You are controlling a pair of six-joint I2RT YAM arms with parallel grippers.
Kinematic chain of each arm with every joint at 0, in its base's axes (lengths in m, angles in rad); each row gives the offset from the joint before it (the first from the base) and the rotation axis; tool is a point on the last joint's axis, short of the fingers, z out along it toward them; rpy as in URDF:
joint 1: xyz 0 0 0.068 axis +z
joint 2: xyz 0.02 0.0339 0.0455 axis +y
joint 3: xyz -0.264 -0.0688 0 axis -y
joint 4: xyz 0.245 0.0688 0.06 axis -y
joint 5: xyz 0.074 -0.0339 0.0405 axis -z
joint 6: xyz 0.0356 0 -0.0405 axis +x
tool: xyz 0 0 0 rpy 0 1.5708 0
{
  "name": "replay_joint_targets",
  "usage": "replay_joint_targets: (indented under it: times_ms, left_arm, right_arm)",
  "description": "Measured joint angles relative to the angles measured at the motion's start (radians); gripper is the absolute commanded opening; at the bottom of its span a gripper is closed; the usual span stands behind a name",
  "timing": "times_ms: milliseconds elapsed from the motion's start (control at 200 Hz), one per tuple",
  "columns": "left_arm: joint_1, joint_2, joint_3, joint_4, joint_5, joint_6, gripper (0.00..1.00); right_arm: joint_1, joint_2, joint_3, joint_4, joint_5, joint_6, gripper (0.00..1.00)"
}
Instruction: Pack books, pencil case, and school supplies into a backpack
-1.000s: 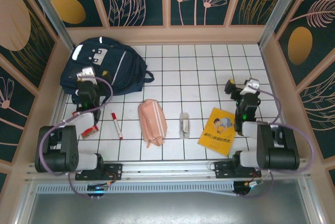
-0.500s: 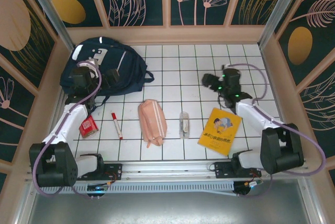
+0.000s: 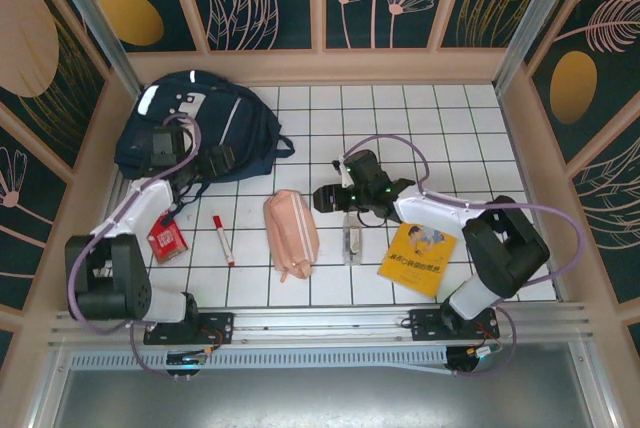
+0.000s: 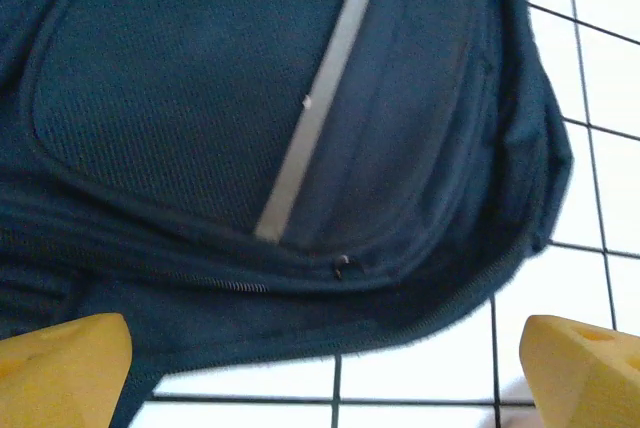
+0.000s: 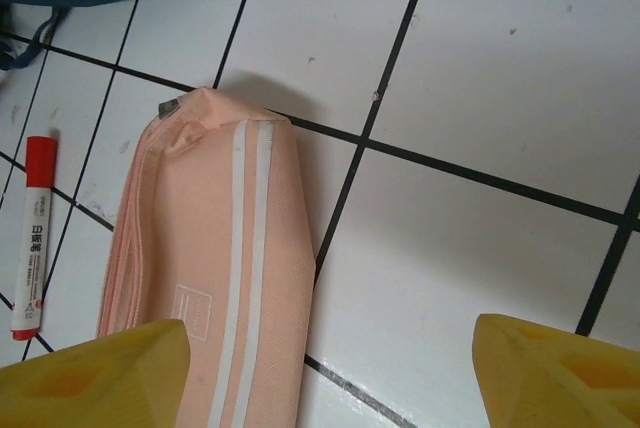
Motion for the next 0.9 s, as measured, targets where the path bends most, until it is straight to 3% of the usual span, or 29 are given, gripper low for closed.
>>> replay_joint_targets:
  times_ms: [576,696,826,901]
  left_arm:
    - [-0.160,0.587,0.562,-0.024,-0.224,0.114,0.98]
    - [-0.164,0.690,0.653,-0.074,-0.258,0.145,0.78]
    - [-0.176,0.729,0.708,-0.113,-0.279,0.185,0.31]
    - [-0.187,0.729,0.719,-0.120,-0.275,0.200,0.11]
  right_arm:
    - [-0.003,0.040,0.071,0.002,0.026,-0.001,0.74]
    - [-0.003,0.055,0.077,0.001,0.028,-0.004,0.70]
    - [-0.006,0.066,0.093,0.000,0.028,-0.003,0.64]
    - [-0.011,0.069,0.110,0.000,0.027,0.000,0.62]
